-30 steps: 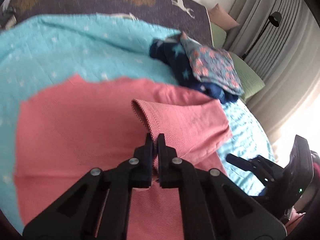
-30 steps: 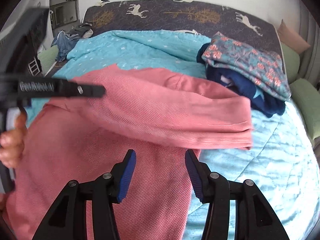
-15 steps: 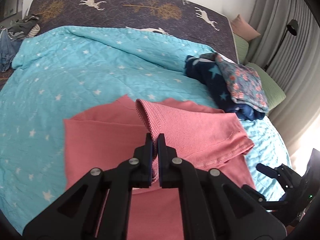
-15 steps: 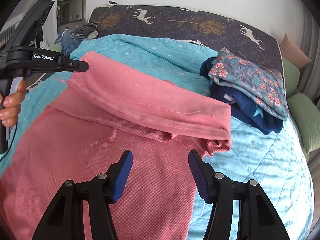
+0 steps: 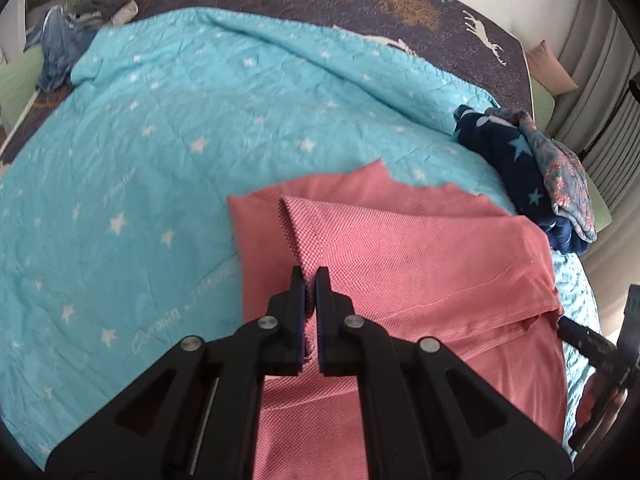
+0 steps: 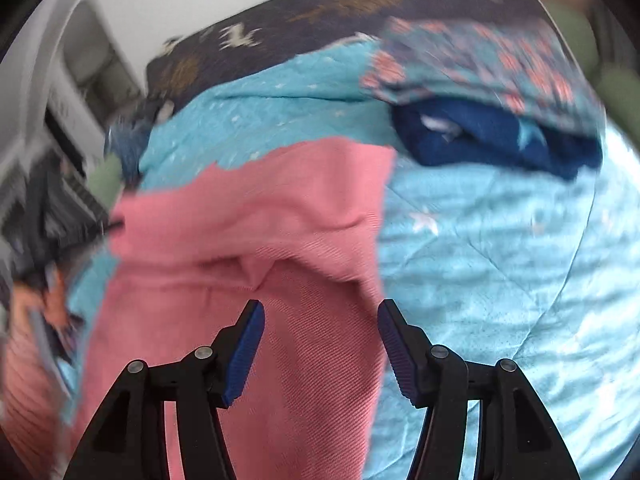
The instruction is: Fold small clothes
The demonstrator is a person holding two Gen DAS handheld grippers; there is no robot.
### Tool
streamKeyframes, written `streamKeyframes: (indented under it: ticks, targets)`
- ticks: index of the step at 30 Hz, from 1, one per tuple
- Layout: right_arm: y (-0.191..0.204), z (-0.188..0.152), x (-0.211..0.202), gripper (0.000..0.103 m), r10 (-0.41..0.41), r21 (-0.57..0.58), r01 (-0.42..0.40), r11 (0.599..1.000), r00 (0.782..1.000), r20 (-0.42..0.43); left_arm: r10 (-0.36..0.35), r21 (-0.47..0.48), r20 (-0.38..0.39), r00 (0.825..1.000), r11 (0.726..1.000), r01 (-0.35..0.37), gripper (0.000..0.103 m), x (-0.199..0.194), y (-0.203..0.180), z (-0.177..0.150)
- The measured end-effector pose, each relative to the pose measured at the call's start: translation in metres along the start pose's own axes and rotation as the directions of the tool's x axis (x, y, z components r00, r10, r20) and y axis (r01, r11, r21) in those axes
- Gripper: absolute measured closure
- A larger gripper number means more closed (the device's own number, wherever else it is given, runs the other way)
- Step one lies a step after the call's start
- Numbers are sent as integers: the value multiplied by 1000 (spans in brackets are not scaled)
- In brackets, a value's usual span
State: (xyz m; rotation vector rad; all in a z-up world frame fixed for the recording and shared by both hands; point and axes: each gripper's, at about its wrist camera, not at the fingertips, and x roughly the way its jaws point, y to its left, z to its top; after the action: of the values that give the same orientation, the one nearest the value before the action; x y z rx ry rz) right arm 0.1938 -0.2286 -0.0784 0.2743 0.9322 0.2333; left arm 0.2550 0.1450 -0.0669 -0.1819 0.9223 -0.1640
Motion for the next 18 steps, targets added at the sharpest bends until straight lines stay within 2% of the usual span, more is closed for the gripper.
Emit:
streamKeyframes:
  ticks: [6, 8, 9, 11, 13, 14, 15, 17, 18]
  targets:
    - [8, 8, 16, 43, -108, -58, 106, 993, 994, -20, -71, -51, -13, 997, 996, 70, 98, 2, 3, 0]
    - [20, 8, 13, 44, -201, -77, 201, 977, 980, 1, -76, -40, -5, 997, 996, 75, 98, -2, -2, 4]
    - [24, 7, 8, 44, -202, -79, 203, 976, 979, 24, -76, -34, -1, 997, 997, 76, 98, -4, -4, 5]
    - [41, 4, -6, 48, -91, -124, 97, 987, 994, 52, -76, -22, 5, 997, 997, 76, 98, -7, -6, 8]
    - [62, -2, -5, 61, 34, -170, -36, 985, 999, -13, -74, -22, 5, 997, 997, 74, 98, -6, -7, 10]
    - [75, -6, 4, 66, 82, -190, -95, 977, 994, -73, -77, -31, 4, 997, 997, 77, 98, -6, -6, 12]
    - [82, -7, 12, 76, 99, -193, -118, 974, 990, -104, -88, -48, 1, 996, 995, 88, 98, -6, -6, 13]
    - [93, -6, 30, 84, 120, -163, -142, 976, 984, -134, -118, -76, 2, 993, 990, 118, 98, -8, -5, 15]
    - [97, -3, 40, 91, 157, -129, -176, 976, 977, -145, -128, -80, 5, 992, 988, 128, 98, -10, -5, 16]
